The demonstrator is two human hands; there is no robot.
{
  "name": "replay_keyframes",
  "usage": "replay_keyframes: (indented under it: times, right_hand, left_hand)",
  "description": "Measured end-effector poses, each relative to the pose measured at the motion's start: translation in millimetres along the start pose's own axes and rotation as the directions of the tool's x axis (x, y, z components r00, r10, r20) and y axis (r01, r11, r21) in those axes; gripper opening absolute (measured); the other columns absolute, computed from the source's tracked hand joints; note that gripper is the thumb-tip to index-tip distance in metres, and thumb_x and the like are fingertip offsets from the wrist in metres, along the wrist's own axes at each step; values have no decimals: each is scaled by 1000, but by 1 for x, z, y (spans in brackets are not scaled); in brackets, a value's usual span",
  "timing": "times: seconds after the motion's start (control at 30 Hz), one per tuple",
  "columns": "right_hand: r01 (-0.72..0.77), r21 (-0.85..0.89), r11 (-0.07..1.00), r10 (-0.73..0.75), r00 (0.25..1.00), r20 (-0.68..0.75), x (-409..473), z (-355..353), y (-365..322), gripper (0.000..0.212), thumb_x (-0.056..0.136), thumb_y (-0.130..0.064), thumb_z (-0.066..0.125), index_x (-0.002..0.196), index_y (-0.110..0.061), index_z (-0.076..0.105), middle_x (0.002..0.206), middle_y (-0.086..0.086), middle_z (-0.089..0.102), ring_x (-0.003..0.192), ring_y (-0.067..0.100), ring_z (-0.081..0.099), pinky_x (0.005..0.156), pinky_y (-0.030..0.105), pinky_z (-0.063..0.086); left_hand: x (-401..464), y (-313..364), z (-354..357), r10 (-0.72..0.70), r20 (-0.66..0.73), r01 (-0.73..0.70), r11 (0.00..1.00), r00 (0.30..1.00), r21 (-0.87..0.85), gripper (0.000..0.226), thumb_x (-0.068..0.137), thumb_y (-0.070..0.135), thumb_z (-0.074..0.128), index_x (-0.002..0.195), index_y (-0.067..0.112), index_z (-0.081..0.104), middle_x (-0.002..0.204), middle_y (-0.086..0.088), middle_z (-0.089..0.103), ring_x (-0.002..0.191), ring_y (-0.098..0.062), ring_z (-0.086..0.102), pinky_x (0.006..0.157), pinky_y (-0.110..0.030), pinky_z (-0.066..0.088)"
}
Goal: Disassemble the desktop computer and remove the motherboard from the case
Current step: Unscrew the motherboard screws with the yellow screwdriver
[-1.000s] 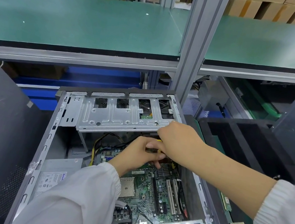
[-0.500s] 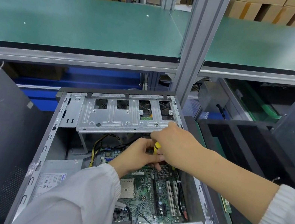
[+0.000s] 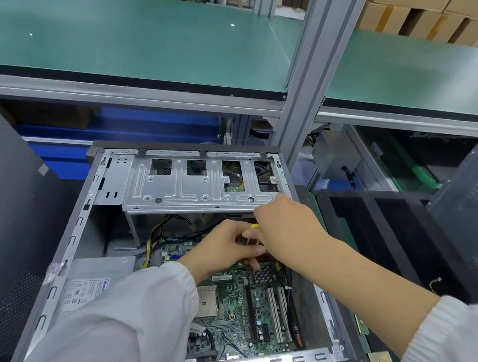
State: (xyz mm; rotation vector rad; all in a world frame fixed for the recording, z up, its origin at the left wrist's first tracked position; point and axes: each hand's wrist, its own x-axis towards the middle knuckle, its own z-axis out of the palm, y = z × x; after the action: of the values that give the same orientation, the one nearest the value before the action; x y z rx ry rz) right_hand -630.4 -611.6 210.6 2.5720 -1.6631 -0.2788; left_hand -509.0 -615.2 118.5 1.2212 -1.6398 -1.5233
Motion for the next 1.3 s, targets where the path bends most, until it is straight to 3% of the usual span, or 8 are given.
replay_keyframes:
  times: [0.13, 0.23, 0.43, 0.57, 0.73, 0.87, 1.0, 1.3]
  right_hand:
    - [7, 167, 986, -17, 998, 60, -1, -2, -3, 20, 90, -21, 57, 109, -15, 55, 81, 3, 45, 101, 24, 47, 57, 27, 32]
    - [-104, 139, 985, 100, 994, 37, -2, -4, -8, 33, 91, -43, 55, 104, -13, 56, 88, 6, 46, 81, 23, 45, 60, 29, 33]
    - [-118, 158, 980, 105, 990, 92, 4, -4, -14, 19, 91, -14, 55, 110, -13, 55, 100, 11, 55, 99, 25, 47, 62, 30, 34]
    - [-177, 68, 982, 177, 984, 6, 4, -7, -12, 31, 94, -38, 53, 105, -9, 55, 99, 8, 55, 80, 23, 45, 64, 31, 37]
    - [-22, 100, 995, 17, 999, 47, 5, 4, -7, 21, 92, -13, 52, 113, -10, 52, 103, 10, 59, 111, 28, 43, 67, 32, 35]
    - [-27, 105, 994, 22, 999, 39, 1, 3, -1, 37, 94, -41, 51, 109, -8, 54, 102, 9, 57, 102, 25, 49, 68, 33, 37]
    - [67, 49, 997, -69, 997, 42, 2, 7, 3, 21, 95, -19, 52, 114, -11, 54, 108, 11, 57, 109, 26, 47, 70, 34, 42]
    - [173, -19, 985, -174, 984, -33, 7, 8, 8, 27, 95, -33, 52, 108, -10, 56, 97, 8, 59, 100, 26, 54, 65, 31, 36]
  left_hand:
    - [-1, -2, 1, -14, -6, 14, 1000, 1000, -5, 5, 90, 4, 62, 92, 8, 65, 66, 4, 70, 65, -17, 70, 77, -39, 55]
    - [0, -1, 1, -2, 2, 2, 1000, 1000, 3, 12, 91, 0, 57, 89, 9, 64, 76, -10, 72, 67, -21, 70, 74, -40, 54]
    - [3, -5, 4, -24, -14, 23, 999, 1000, -25, 10, 91, 6, 61, 99, 10, 65, 74, -15, 72, 71, -26, 70, 76, -39, 55]
    - [3, -4, 4, -11, -24, 9, 998, 1000, -68, 15, 91, 3, 60, 90, 15, 68, 74, -3, 73, 68, -22, 71, 68, -30, 56]
    - [0, 0, 5, 3, -18, -4, 1000, 1000, -17, 13, 89, -2, 59, 85, 9, 66, 62, 2, 71, 61, -16, 69, 67, -31, 54]
    - [-3, 2, 5, 11, 9, -11, 1000, 1000, 6, 21, 90, -4, 54, 80, 11, 64, 67, 2, 71, 64, -19, 69, 71, -38, 53]
    - [-2, 3, 3, 20, 2, -20, 1000, 1000, -2, 12, 90, 1, 61, 87, 11, 67, 71, 2, 72, 69, -19, 70, 79, -41, 55]
    - [0, -3, 1, 41, 11, -41, 999, 999, 10, 3, 89, 5, 64, 91, 4, 66, 73, 2, 72, 67, -20, 69, 78, -41, 55]
